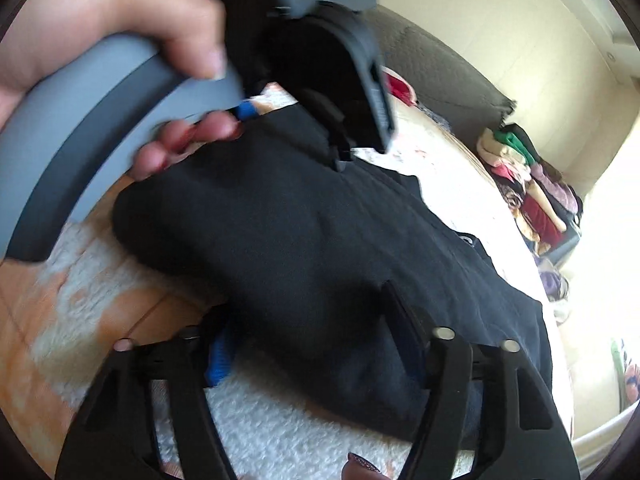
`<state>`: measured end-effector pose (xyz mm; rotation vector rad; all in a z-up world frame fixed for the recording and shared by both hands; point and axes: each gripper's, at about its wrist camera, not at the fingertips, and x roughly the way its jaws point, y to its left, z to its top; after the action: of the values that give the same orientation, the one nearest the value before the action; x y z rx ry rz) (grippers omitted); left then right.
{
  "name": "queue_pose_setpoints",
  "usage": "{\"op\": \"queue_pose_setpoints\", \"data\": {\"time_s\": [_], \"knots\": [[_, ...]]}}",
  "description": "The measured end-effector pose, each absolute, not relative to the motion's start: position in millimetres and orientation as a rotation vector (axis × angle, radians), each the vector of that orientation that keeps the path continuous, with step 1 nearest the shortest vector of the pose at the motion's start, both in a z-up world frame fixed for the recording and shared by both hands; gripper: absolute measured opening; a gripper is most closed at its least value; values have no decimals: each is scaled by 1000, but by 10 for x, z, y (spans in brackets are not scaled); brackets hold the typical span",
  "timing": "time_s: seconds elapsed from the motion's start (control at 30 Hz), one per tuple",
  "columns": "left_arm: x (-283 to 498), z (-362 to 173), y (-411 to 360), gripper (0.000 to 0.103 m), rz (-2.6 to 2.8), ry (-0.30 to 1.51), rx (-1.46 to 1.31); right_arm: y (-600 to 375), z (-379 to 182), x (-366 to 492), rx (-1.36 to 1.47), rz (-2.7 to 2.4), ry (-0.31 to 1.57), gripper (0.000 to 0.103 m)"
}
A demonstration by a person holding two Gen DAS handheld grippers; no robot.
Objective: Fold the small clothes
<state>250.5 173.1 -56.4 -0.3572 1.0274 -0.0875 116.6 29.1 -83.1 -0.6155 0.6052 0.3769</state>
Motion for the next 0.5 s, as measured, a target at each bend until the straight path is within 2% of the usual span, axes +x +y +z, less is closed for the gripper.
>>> {"op": "queue_pose_setpoints", "data": {"time_s": [0.07,0.17,0.27,0.37,0.5], "knots": [[2503,-558,1726,63,-88,1028,-356,228,-763,1166,-572,396,593,31],[2495,-522,1714,63,-90,1025,-355,121,-651,1145,-514,403,555,25],[2467,-445,1683,64,-96,1012,-355,-9,-519,1177,-426,409,532,23],[2434,-359,1654,72,-91,997,-356,-120,-415,1171,-366,418,525,23],[2412,-255,1598,73,-109,985,-367,-177,-363,1190,-342,428,528,23]]}}
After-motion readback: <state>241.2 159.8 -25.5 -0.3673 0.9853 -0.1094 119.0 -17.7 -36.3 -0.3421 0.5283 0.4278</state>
